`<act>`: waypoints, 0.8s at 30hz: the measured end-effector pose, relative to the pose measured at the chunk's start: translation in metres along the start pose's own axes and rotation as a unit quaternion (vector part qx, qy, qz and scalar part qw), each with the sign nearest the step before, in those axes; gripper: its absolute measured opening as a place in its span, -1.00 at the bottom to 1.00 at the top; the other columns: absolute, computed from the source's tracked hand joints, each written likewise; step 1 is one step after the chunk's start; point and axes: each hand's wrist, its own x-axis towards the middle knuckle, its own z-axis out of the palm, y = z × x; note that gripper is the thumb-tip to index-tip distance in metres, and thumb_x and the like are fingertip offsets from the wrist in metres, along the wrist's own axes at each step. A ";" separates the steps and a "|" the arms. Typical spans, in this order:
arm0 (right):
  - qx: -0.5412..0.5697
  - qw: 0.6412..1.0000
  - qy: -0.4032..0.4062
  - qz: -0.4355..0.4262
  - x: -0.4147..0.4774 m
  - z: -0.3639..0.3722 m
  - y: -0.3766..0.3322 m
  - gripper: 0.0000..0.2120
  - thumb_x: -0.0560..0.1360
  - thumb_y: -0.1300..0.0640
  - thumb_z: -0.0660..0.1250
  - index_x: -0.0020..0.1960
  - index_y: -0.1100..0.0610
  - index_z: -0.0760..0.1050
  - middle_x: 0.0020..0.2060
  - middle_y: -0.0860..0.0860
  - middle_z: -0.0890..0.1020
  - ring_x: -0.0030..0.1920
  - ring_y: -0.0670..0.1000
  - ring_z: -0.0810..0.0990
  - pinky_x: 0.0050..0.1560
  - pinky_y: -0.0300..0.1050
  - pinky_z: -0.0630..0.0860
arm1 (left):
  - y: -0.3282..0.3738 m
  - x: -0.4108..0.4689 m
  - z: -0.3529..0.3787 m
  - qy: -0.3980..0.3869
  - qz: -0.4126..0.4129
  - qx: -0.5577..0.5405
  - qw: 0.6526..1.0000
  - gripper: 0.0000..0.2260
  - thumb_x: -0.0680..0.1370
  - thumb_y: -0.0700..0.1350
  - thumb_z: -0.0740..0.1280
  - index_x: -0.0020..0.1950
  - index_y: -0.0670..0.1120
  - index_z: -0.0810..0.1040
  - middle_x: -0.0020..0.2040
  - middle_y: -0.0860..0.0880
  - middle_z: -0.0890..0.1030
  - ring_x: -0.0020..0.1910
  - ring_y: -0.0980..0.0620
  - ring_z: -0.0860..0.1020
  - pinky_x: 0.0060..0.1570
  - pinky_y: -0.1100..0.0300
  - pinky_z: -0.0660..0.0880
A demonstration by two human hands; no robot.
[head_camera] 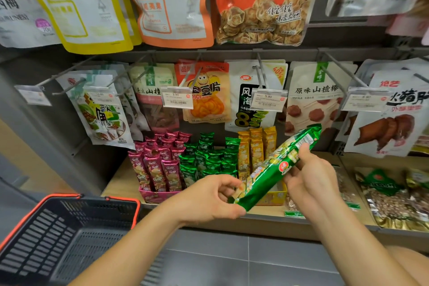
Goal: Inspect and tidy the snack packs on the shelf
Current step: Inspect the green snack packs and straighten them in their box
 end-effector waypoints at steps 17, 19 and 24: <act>-0.089 0.993 -0.075 0.004 0.002 -0.013 -0.006 -0.82 0.62 0.18 0.21 0.12 0.18 0.56 0.08 0.15 0.66 0.05 0.13 0.67 -0.21 -0.07 0.66 | -0.011 -0.009 -0.061 0.219 0.019 -0.424 0.878 -0.74 0.41 -0.35 0.38 0.07 -0.20 0.67 -0.01 -0.19 0.68 -0.16 0.02 0.67 -0.25 0.26 0.58; -0.076 0.995 -0.072 0.000 0.002 -0.013 -0.004 -0.82 0.63 0.20 0.19 0.11 0.19 0.55 0.09 0.17 0.65 0.05 0.12 0.66 -0.20 -0.05 0.66 | -0.014 -0.008 -0.060 0.224 0.004 -0.433 0.873 -0.74 0.38 -0.19 0.45 0.05 -0.23 0.67 0.00 -0.18 0.70 -0.12 0.02 0.68 -0.23 0.26 0.58; -0.068 0.995 -0.077 0.006 0.002 -0.012 -0.001 -0.81 0.63 0.23 0.17 0.11 0.21 0.54 0.09 0.20 0.63 0.06 0.15 0.66 -0.15 0.01 0.65 | -0.019 -0.004 -0.057 0.267 -0.037 -0.406 0.873 -0.86 0.41 -0.20 0.42 -0.04 -0.16 0.64 -0.17 -0.06 0.70 -0.28 0.12 0.63 -0.29 0.27 0.53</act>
